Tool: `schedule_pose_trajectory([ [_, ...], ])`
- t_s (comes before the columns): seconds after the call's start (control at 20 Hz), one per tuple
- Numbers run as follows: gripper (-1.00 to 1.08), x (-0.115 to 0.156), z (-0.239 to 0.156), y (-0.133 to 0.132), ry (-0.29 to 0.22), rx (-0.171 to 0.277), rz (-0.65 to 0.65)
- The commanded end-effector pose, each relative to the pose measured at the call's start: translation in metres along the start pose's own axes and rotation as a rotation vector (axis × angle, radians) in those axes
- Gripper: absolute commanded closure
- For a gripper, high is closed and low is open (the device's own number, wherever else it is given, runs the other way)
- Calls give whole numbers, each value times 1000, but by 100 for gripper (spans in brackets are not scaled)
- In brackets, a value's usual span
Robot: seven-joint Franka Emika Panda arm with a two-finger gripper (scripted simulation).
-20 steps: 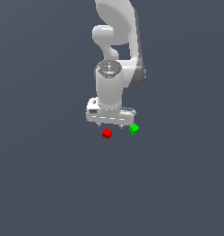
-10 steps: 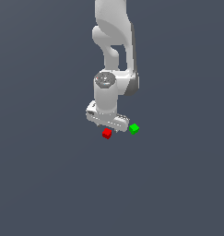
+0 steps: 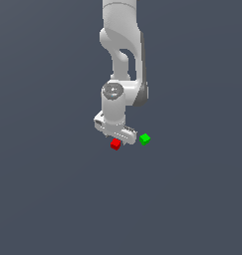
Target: Stack the red cube on top of the green cube.
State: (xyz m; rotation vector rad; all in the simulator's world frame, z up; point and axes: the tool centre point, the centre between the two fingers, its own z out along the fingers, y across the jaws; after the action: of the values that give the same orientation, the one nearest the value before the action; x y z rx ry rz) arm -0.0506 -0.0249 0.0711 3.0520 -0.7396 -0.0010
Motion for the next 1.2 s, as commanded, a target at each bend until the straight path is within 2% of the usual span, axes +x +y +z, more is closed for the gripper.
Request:
schedule_pose_trajectory([
  [0.0,-92,0,0,0,0,0,0],
  [0.9,-92,-1,51,0,0,1,5],
  [0.95,108,-1,51,0,0,1,5],
  [1.15,108,-1,51,0,0,1,5],
])
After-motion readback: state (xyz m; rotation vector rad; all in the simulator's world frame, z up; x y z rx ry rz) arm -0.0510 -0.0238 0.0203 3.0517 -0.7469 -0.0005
